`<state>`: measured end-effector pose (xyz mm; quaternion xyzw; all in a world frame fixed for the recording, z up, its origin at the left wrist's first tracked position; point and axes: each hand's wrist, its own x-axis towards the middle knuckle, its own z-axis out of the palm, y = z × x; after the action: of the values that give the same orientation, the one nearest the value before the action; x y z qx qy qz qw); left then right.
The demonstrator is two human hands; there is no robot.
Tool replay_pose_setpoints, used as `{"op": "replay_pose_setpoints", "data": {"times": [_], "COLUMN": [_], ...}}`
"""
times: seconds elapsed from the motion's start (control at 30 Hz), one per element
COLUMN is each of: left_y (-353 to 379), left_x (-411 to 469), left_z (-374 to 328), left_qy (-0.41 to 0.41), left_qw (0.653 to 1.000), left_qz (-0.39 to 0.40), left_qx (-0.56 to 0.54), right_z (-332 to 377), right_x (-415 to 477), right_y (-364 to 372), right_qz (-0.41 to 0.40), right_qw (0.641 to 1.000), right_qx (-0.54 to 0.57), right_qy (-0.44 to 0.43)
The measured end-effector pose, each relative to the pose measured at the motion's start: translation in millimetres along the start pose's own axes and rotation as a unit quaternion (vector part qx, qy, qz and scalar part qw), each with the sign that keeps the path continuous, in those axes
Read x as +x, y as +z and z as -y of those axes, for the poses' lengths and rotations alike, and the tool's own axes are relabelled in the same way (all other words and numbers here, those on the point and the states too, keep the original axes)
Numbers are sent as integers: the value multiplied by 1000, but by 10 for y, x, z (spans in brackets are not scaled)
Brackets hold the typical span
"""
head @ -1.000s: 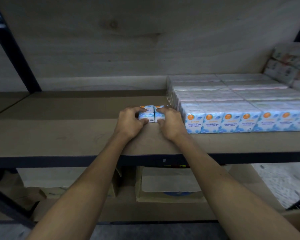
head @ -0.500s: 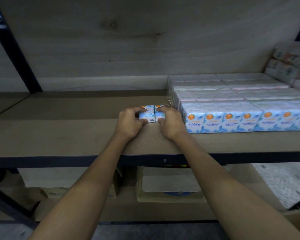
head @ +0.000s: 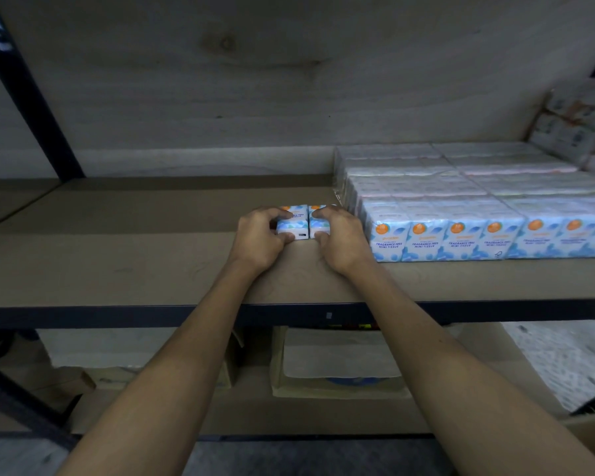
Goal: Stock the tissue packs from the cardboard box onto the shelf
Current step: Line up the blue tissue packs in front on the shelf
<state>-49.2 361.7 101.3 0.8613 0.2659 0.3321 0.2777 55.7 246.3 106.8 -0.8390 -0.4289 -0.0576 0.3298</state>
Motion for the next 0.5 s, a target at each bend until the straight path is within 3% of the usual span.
{"op": "replay_pose_setpoints", "data": {"times": [0.5], "left_y": [9], "left_x": [-5], "left_z": [-4], "left_qy": [4], "left_qw": [1000], "left_qz": [4], "left_qx": [-2], "right_z": [-13], "right_x": [7], "right_y": [17], "right_qz": [4], "right_qw": [1000], "right_qx": [10], "right_qy": [2]}}
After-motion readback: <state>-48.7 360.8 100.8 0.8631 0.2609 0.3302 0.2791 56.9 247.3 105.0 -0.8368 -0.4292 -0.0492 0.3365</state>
